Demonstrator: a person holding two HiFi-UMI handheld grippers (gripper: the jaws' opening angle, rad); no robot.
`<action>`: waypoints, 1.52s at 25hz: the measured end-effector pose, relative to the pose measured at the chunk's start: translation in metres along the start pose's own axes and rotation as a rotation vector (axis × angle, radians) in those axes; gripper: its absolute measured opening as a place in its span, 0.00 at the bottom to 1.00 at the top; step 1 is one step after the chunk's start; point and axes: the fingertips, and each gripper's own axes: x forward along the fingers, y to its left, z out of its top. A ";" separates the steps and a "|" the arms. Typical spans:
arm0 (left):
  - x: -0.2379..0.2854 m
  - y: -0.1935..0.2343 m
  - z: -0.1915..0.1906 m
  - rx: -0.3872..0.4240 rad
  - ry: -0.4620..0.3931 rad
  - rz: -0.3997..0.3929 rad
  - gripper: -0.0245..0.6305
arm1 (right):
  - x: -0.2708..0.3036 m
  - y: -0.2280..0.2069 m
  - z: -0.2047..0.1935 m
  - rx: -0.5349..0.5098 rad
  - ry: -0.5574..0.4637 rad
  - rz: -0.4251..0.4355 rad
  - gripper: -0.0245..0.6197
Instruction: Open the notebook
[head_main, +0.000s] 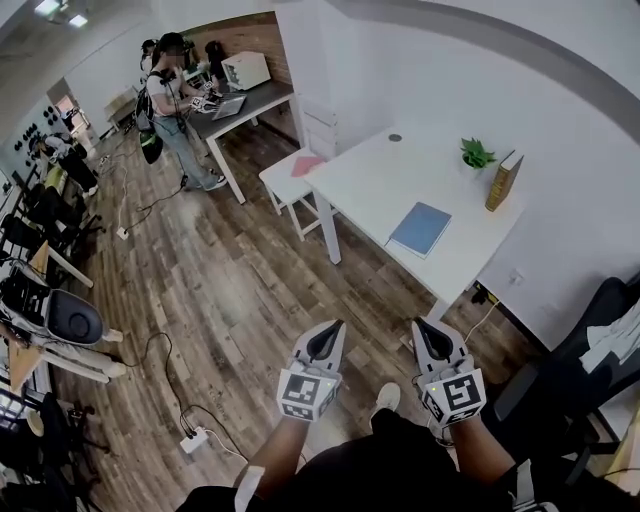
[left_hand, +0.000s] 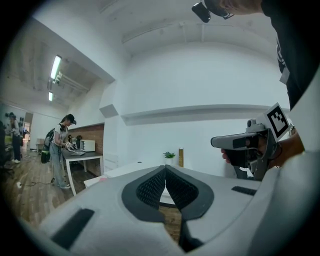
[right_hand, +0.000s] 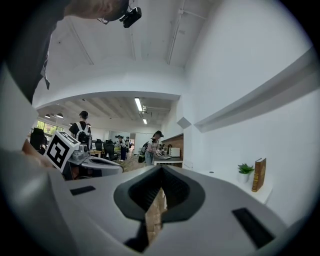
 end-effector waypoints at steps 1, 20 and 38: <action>0.011 0.005 0.003 -0.007 0.000 0.005 0.04 | 0.008 -0.011 0.000 -0.002 -0.003 -0.009 0.04; 0.166 0.024 0.004 -0.001 0.047 -0.070 0.04 | 0.102 -0.142 -0.010 0.016 0.045 -0.012 0.04; 0.281 0.103 0.005 0.027 0.085 -0.283 0.04 | 0.229 -0.171 -0.020 -0.005 0.170 -0.054 0.04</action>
